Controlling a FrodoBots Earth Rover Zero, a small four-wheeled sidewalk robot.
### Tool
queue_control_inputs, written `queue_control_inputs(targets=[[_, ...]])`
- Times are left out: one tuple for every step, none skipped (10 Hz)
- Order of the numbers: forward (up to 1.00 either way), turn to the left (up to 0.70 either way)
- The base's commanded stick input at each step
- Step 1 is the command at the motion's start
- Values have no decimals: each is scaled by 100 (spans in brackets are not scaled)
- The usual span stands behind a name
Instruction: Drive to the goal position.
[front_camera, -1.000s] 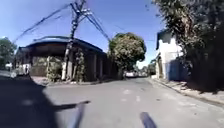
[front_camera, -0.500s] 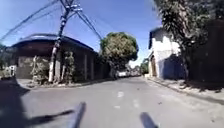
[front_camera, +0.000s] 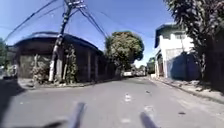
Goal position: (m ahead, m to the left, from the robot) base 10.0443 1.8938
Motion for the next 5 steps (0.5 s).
queue_control_inputs(targets=[[100, -40], [100, -40], [100, -40], [100, -40], [100, -40]])
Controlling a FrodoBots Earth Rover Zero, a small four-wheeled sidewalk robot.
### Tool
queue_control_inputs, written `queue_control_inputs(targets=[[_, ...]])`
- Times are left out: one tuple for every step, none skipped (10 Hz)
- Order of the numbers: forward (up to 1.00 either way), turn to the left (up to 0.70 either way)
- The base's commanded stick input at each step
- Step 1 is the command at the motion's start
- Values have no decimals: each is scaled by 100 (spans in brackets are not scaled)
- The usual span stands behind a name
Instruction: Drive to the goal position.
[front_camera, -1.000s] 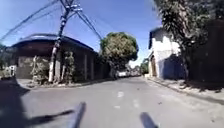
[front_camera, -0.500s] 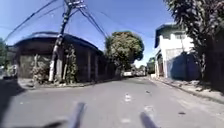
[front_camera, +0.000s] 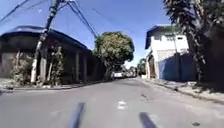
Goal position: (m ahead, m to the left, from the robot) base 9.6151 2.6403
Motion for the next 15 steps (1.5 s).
queue_control_inputs(targets=[[100, -26], [100, 1], [100, 1], [100, 5], [100, 2], [100, 0], [100, 1], [100, 12], [100, 12], [100, 13], [100, 4], [100, 6], [100, 8], [100, 1], [100, 6]])
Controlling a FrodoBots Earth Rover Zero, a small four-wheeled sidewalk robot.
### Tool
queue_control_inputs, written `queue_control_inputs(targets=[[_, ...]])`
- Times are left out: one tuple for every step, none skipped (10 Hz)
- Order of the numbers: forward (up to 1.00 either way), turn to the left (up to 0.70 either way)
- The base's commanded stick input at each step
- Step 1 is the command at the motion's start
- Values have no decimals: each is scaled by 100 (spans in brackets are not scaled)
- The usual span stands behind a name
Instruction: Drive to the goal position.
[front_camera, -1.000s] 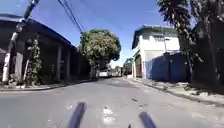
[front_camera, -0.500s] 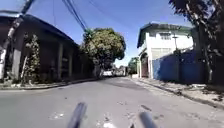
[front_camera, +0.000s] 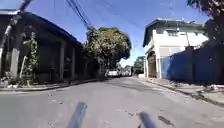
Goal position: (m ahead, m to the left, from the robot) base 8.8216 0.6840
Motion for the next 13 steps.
queue_control_inputs(targets=[[100, 0], [100, 0], [100, 0], [100, 0], [100, 3], [100, 9], [100, -25], [100, -29], [100, -40], [100, -40], [100, -40], [100, -40], [100, 0]])
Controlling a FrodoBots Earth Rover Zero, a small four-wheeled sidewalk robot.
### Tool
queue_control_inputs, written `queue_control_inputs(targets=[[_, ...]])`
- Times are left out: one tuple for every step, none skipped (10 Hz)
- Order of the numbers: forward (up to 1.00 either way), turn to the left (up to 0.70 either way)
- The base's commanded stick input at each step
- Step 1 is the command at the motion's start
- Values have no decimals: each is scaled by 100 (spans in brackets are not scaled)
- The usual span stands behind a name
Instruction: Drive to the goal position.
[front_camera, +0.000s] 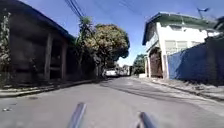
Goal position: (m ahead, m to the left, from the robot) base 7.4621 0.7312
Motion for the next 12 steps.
queue_control_inputs(targets=[[100, 0], [100, 0], [100, 0], [100, 0], [100, 0], [100, 0], [100, 0], [100, 0], [100, 0], [100, 0], [100, 0], [100, 0]])
